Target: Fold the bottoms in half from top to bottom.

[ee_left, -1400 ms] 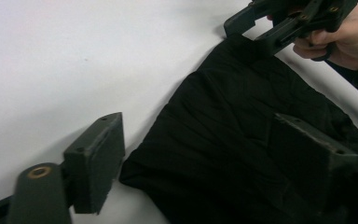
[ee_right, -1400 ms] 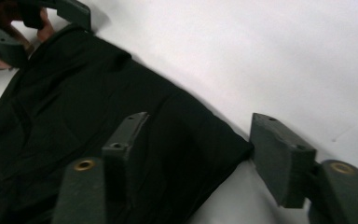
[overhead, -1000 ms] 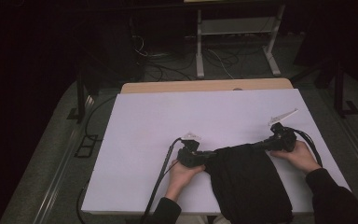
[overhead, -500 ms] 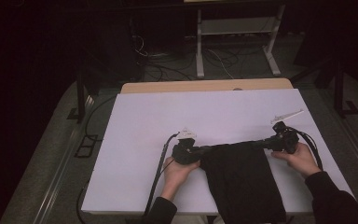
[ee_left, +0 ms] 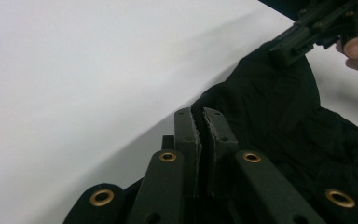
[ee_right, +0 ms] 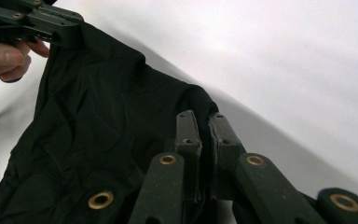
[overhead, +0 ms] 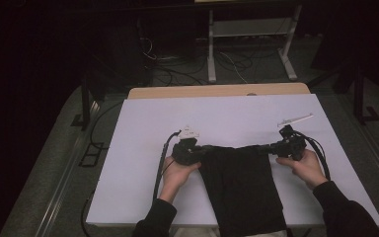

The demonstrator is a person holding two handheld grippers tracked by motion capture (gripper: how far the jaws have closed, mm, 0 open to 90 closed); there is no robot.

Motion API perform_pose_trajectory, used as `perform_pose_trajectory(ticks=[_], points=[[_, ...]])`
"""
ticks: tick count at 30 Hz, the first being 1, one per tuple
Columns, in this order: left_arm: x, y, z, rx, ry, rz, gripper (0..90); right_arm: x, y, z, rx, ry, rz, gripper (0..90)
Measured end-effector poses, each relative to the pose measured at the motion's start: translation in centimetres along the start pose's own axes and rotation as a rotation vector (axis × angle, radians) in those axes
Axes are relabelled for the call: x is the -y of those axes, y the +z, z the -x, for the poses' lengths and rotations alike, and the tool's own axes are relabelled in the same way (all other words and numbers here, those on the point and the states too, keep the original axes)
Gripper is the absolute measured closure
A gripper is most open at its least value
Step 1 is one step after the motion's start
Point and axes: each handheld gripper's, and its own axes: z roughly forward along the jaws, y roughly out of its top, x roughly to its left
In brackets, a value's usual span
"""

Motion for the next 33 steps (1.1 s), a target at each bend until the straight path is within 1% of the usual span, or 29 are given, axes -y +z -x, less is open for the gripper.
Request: perform_pose_trajectory(ticks=[4, 5, 8, 11, 13, 15, 17, 18, 21, 22, 25, 26, 28, 31, 33], points=[[-0.7, -0.4, -0.6, -0.017, 0.030, 0.003, 84.4, -0.6, 0.6, -0.5, 0.004, 0.001, 0.004, 83.4], [-0.9, -0.5, -0.8, -0.027, 0.049, 0.003, 84.4, -0.8, 0.8, -0.5, 0.001, 0.003, 0.006, 83.4], [-1.8, -0.7, -1.5, -0.056, 0.073, -0.006, 84.5, -1.7, 1.3, -0.7, 0.003, 0.000, 0.002, 83.4], [-2.7, -1.0, -2.3, -0.083, 0.072, 0.000, 84.5, -2.8, 1.7, -0.8, 0.006, -0.007, 0.020, 83.4], [-3.1, -1.1, -2.8, -0.097, 0.077, 0.012, 84.5, -3.5, 2.1, -0.7, 0.013, -0.008, 0.022, 83.4], [-3.4, -1.4, -3.3, -0.107, 0.089, 0.030, 84.5, -4.2, 2.6, -0.6, 0.032, -0.019, 0.022, 83.4], [-3.5, -1.4, -3.9, -0.122, 0.091, 0.049, 84.5, -4.8, 3.2, -0.4, 0.033, -0.020, 0.023, 83.4], [-3.6, -1.4, -4.2, -0.129, 0.089, 0.052, 84.5, -5.2, 3.4, -0.3, 0.038, -0.019, 0.020, 83.4], [-4.1, -1.1, -5.2, -0.150, 0.090, 0.041, 84.5, -6.1, 4.1, 0.0, 0.044, -0.013, 0.021, 83.4], [-4.3, -1.0, -5.4, -0.150, 0.090, 0.042, 84.5, -6.4, 4.3, 0.1, 0.048, -0.011, 0.020, 83.4], [-4.9, -0.7, -6.3, -0.136, 0.072, 0.080, 84.5, -7.2, 4.6, 0.3, 0.073, -0.015, 0.028, 83.4], [-5.1, -0.6, -6.5, -0.142, 0.072, 0.086, 84.5, -7.5, 4.7, 0.4, 0.088, -0.019, 0.033, 83.4], [-5.5, -0.3, -6.9, -0.154, 0.079, 0.086, 84.4, -7.9, 4.9, 0.5, 0.101, -0.022, 0.030, 83.3], [-5.9, 0.1, -7.6, -0.164, 0.075, 0.094, 84.4, -8.4, 5.0, 0.8, 0.106, -0.025, 0.042, 83.4], [-6.0, 0.5, -8.0, -0.174, 0.079, 0.089, 84.4, -8.6, 5.2, 1.2, 0.114, -0.022, 0.046, 83.4]])
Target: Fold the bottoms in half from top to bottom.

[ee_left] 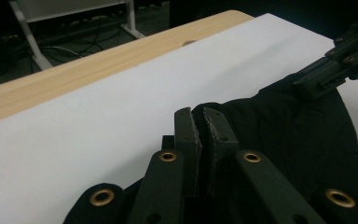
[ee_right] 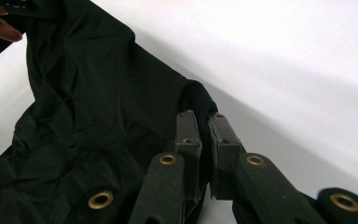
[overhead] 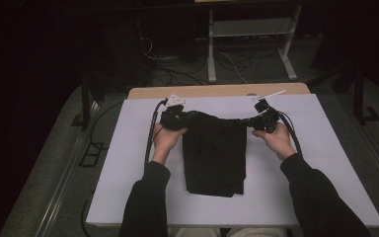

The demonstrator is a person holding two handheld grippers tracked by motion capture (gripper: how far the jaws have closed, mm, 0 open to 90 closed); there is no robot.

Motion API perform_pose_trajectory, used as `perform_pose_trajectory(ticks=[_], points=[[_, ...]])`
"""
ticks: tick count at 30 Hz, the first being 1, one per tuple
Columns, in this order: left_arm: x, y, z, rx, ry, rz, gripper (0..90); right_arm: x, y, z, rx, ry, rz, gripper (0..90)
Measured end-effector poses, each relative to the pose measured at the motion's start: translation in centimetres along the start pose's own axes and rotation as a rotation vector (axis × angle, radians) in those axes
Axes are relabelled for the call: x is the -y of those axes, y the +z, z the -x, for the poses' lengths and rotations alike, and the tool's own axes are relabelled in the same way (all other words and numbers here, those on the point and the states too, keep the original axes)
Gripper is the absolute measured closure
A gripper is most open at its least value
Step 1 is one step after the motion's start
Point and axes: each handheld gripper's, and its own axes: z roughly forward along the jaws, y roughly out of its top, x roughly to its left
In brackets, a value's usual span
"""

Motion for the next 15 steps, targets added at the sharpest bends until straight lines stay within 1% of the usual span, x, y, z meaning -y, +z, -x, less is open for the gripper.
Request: perform_pose_trajectory(ticks=[1, 2, 4, 5, 6, 8, 11, 12, 14, 15], points=[[0.0, 0.2, -0.2, -0.006, 0.003, -0.001, 84.4, -0.1, 0.1, 0.2, 0.000, 0.006, 0.005, 83.3], [0.1, 0.4, -0.3, -0.009, -0.002, 0.002, 84.3, -0.2, 0.2, 0.3, -0.001, 0.003, 0.013, 83.3], [0.4, 0.8, -0.7, -0.016, -0.016, 0.003, 84.0, -0.4, 0.4, 0.5, 0.018, -0.012, 0.032, 83.3], [0.5, 1.0, -0.7, -0.021, -0.016, 0.000, 83.9, -0.4, 0.6, 0.6, 0.027, -0.025, 0.034, 83.3], [0.6, 1.2, -0.8, -0.026, -0.017, -0.001, 83.9, -0.5, 0.8, 0.6, 0.026, -0.030, 0.034, 83.3], [0.8, 1.6, -0.9, -0.038, -0.009, -0.001, 83.8, -0.5, 1.2, 0.8, 0.041, -0.040, 0.034, 83.3], [1.0, 2.1, -1.2, -0.057, -0.007, 0.005, 83.7, -0.6, 1.7, 1.1, 0.044, -0.024, 0.050, 83.0], [1.1, 2.2, -1.4, -0.060, -0.018, 0.007, 83.6, -0.6, 1.8, 1.2, 0.045, -0.023, 0.053, 82.8], [1.4, 2.5, -1.7, -0.055, -0.052, -0.003, 83.6, -0.6, 2.2, 1.3, 0.048, -0.021, 0.056, 82.2], [1.5, 2.5, -1.7, -0.059, -0.052, -0.013, 83.3, -0.6, 2.4, 1.3, 0.052, -0.017, 0.054, 82.0]])
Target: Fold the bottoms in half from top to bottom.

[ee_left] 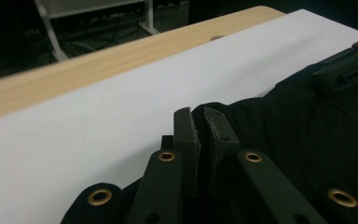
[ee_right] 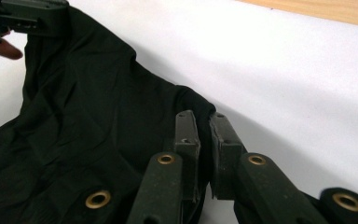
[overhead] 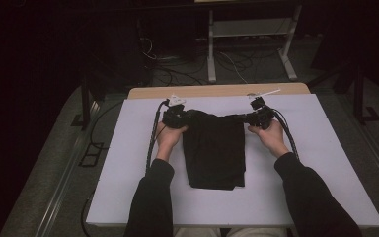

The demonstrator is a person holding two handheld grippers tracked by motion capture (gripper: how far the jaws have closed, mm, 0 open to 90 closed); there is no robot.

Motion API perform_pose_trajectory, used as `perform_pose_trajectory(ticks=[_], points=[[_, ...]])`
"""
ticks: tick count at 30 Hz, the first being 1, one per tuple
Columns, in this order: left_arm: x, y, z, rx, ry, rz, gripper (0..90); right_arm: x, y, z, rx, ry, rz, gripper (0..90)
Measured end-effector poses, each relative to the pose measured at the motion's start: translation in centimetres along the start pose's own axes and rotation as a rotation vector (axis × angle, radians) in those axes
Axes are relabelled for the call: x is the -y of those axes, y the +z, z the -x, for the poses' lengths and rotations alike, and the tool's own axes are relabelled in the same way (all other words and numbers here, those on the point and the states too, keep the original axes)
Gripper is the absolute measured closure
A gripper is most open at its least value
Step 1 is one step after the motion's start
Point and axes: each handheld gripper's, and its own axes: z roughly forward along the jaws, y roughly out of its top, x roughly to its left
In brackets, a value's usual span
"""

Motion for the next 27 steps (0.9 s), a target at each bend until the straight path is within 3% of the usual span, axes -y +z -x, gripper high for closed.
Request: perform_pose_trajectory(ticks=[3, 7, 10, 13, 17, 19, 23, 27], points=[[0.3, 0.2, -0.2, -0.005, -0.021, -0.026, 81.2, 0.1, 0.6, 0.2, -0.014, 0.028, -0.002, 79.8], [0.8, -0.1, -0.3, -0.004, -0.044, -0.018, 67.8, 0.4, 0.7, 0.2, -0.024, 0.030, 0.001, 67.3], [1.1, -0.3, -0.8, -0.037, -0.124, -0.074, 54.6, 0.6, 0.2, 0.2, -0.045, 0.017, 0.025, 62.4], [1.6, -0.8, -1.4, -0.049, -0.174, -0.078, 45.4, 0.7, 0.0, -0.1, -0.009, -0.024, 0.012, 55.6], [2.2, -1.7, -1.7, -0.053, -0.187, -0.057, 33.5, 1.0, -0.1, -0.6, 0.007, -0.065, 0.001, 43.2], [2.4, -2.1, -1.9, -0.020, -0.214, -0.059, 29.2, 1.1, -0.3, -0.8, 0.009, -0.074, -0.005, 35.6], [2.7, -2.8, -1.9, -0.020, -0.208, -0.046, 16.8, 1.1, -0.8, -1.3, -0.001, -0.086, -0.001, 22.6], [2.8, -3.5, -1.8, -0.020, -0.203, -0.028, 12.4, 1.2, -1.4, -1.9, -0.005, -0.098, -0.002, 14.5]])
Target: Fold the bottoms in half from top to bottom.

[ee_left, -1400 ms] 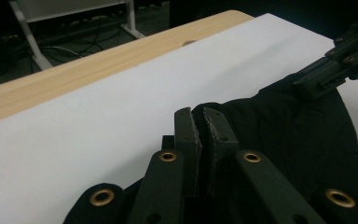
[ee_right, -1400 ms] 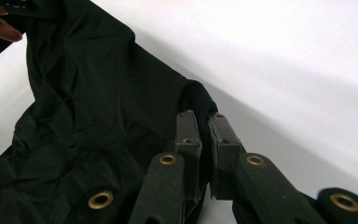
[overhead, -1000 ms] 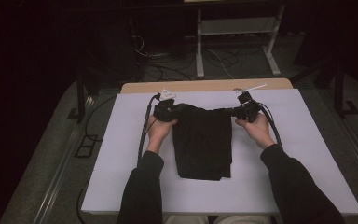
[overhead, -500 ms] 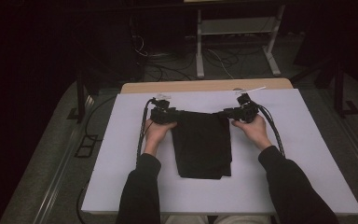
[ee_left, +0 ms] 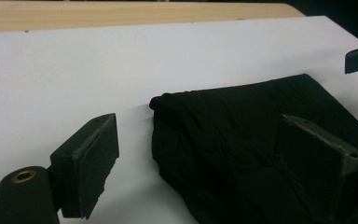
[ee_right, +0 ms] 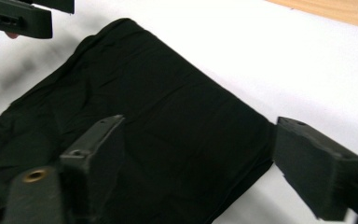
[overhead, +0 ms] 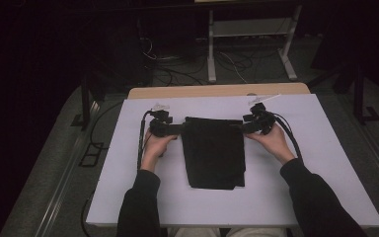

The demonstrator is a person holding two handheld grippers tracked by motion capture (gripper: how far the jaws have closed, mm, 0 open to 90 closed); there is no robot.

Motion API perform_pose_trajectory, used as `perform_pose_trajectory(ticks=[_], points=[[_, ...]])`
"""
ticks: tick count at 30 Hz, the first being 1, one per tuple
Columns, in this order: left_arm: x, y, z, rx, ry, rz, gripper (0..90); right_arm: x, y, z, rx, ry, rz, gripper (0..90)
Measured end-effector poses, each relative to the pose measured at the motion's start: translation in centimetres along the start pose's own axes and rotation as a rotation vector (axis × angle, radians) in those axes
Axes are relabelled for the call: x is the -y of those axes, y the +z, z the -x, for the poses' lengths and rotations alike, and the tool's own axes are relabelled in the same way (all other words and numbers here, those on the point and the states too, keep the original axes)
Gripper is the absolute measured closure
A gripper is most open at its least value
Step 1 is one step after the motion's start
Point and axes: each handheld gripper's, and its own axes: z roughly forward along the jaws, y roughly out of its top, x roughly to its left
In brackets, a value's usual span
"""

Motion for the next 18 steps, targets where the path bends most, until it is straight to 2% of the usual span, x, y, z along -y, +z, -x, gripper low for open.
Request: perform_pose_trajectory(ticks=[5, 12, 16, 18], points=[[0.3, -1.1, 0.2, 0.007, 0.001, 0.014, 6.9, 0.1, -0.8, -0.3, -0.020, 0.015, -0.004, 12.1], [0.9, -2.4, -0.1, -0.006, -0.001, 0.014, 3.0, 1.0, -1.5, -0.4, -0.038, 0.018, -0.017, 2.1], [1.3, -2.8, 0.0, 0.021, 0.015, 0.007, 0.9, 1.6, -2.1, -0.5, -0.041, 0.019, -0.022, 0.0], [1.5, -2.9, 0.2, 0.032, 0.025, -0.002, 0.2, 1.9, -2.4, -0.5, -0.029, 0.021, -0.027, 0.0]])
